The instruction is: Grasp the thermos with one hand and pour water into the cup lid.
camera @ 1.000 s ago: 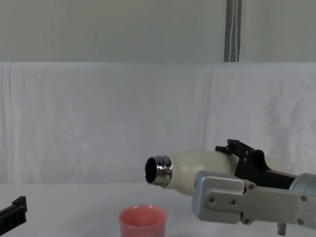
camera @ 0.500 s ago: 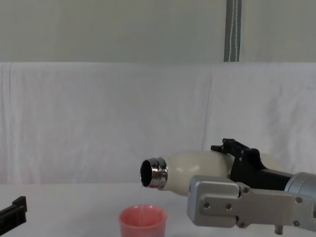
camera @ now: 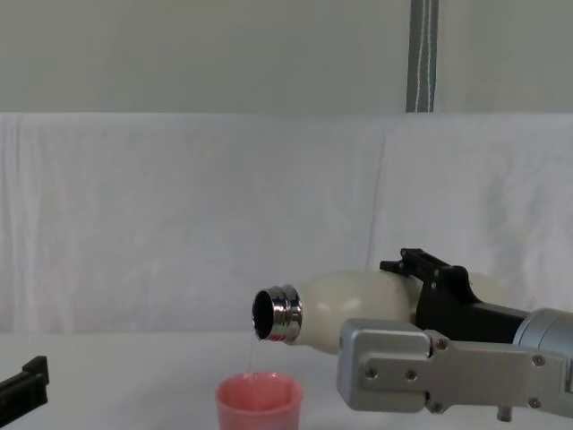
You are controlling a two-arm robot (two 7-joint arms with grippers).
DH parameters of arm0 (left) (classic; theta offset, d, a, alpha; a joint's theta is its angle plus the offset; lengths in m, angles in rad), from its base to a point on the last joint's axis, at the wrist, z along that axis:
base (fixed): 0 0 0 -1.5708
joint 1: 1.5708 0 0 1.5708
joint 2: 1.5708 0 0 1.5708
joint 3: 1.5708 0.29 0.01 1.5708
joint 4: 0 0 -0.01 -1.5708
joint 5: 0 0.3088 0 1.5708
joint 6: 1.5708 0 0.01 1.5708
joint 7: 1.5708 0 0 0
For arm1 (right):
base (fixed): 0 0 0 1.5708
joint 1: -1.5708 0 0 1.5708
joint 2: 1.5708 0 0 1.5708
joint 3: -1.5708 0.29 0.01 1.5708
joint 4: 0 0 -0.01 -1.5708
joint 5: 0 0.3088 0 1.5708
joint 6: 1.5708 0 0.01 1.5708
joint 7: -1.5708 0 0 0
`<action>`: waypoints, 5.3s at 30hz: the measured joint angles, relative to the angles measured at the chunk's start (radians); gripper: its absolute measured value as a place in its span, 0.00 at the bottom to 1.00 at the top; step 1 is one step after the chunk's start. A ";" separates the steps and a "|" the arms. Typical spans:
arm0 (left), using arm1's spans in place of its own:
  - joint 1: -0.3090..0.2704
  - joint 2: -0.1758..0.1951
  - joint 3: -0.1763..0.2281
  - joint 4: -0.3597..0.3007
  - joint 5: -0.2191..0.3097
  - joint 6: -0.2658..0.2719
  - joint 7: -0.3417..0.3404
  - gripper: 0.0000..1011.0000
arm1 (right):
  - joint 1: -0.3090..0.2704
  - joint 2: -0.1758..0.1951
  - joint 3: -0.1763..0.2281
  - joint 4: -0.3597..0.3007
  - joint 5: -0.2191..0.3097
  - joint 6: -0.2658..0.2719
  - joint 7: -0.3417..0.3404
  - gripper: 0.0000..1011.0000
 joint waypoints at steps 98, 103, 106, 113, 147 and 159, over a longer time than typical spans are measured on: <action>0.000 0.000 0.000 0.000 0.000 0.000 0.000 0.99 | 0.017 0.003 -0.001 0.008 0.003 0.001 0.009 0.94; 0.000 0.000 0.000 0.000 0.000 0.000 0.000 0.99 | 0.017 0.003 -0.002 0.008 0.002 0.001 0.009 0.94; 0.000 0.000 0.000 0.000 0.000 0.000 0.000 0.99 | 0.017 0.003 -0.002 0.008 0.001 0.001 0.008 0.94; 0.000 0.000 0.000 0.000 0.000 0.000 0.000 0.99 | 0.017 0.004 -0.002 0.008 0.000 0.002 0.007 0.94; 0.000 0.000 0.000 0.000 0.000 0.000 0.000 0.99 | 0.021 0.006 -0.003 0.008 -0.006 0.004 0.008 0.94; 0.000 0.000 0.000 0.000 0.000 0.000 0.000 0.99 | 0.021 0.008 -0.005 0.005 -0.008 0.005 0.009 0.94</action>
